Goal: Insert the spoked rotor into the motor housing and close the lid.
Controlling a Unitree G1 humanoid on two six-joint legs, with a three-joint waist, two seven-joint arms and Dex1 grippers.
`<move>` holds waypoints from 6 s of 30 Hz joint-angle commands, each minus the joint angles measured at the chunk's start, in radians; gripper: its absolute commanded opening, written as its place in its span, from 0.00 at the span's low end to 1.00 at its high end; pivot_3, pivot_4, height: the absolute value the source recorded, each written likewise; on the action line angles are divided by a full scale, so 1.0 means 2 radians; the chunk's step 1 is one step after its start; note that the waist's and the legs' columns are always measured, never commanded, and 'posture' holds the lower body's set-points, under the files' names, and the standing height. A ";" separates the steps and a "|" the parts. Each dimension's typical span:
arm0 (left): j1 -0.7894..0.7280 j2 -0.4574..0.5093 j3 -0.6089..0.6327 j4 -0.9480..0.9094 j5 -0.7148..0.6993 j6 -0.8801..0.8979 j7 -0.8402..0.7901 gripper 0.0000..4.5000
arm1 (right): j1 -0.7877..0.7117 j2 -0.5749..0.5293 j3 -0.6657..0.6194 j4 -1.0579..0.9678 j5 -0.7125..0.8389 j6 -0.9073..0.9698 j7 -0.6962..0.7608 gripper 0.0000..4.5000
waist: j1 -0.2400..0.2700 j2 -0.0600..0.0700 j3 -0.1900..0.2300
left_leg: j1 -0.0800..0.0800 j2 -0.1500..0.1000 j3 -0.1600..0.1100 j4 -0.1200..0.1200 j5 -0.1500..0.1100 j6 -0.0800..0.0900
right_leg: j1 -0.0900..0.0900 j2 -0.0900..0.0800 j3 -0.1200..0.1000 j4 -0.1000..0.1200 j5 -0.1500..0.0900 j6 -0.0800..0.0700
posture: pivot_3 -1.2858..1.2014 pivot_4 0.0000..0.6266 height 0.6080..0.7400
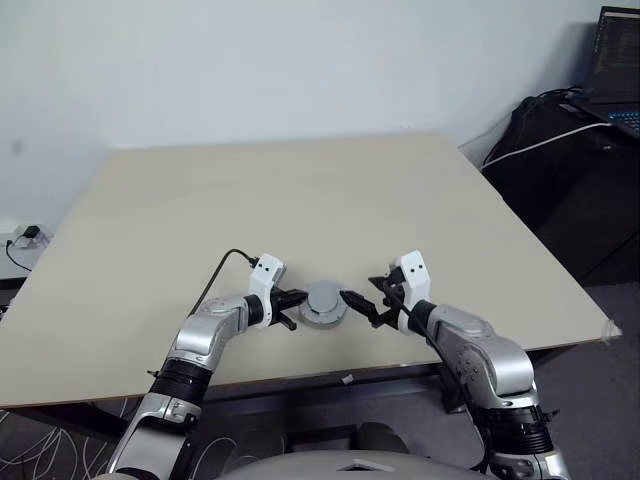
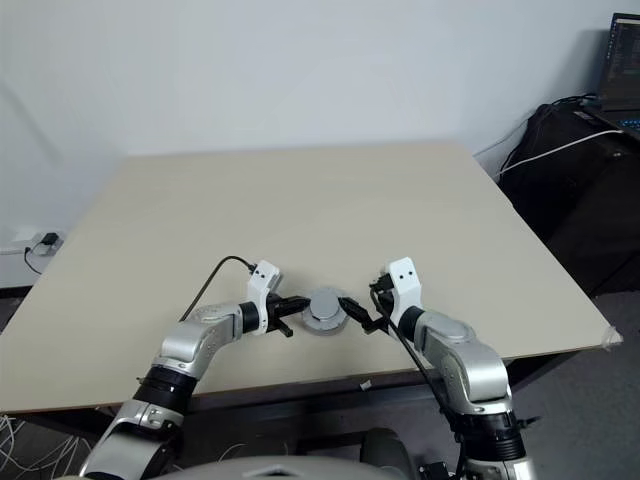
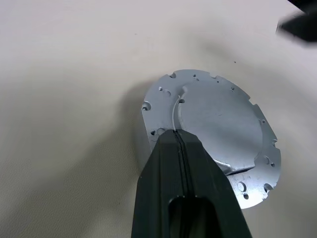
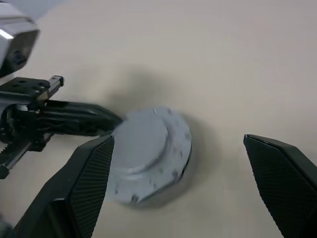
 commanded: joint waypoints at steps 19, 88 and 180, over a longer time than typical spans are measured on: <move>0.003 0.000 -0.014 -0.001 0.006 0.007 -0.013 0.00 | -0.101 0.142 -0.160 0.132 0.097 0.167 -0.143 1.00 | -0.002 0.001 0.000 | 0.000 0.000 0.000 -0.001 0.000 0.000 | 0.000 0.000 0.000 0.000 0.001 -0.002 | 0.52 0.00 1.00; 0.008 -0.005 -0.005 -0.002 0.016 0.001 -0.016 0.00 | -0.084 0.201 -0.186 0.140 0.247 0.234 -0.174 0.48 | -0.015 0.004 0.001 | -0.003 -0.001 -0.002 -0.002 0.001 0.000 | -0.003 0.000 0.000 -0.001 0.002 -0.002 | 0.52 0.00 1.00; 0.311 -0.158 0.155 -0.228 -0.607 0.094 0.203 1.00 | -0.052 0.168 -0.070 0.123 0.504 0.191 -0.234 0.48 | -0.020 0.005 0.006 | -0.008 0.000 0.000 0.000 0.001 0.000 | -0.008 0.001 0.001 0.000 0.000 -0.005 | 0.52 0.00 1.00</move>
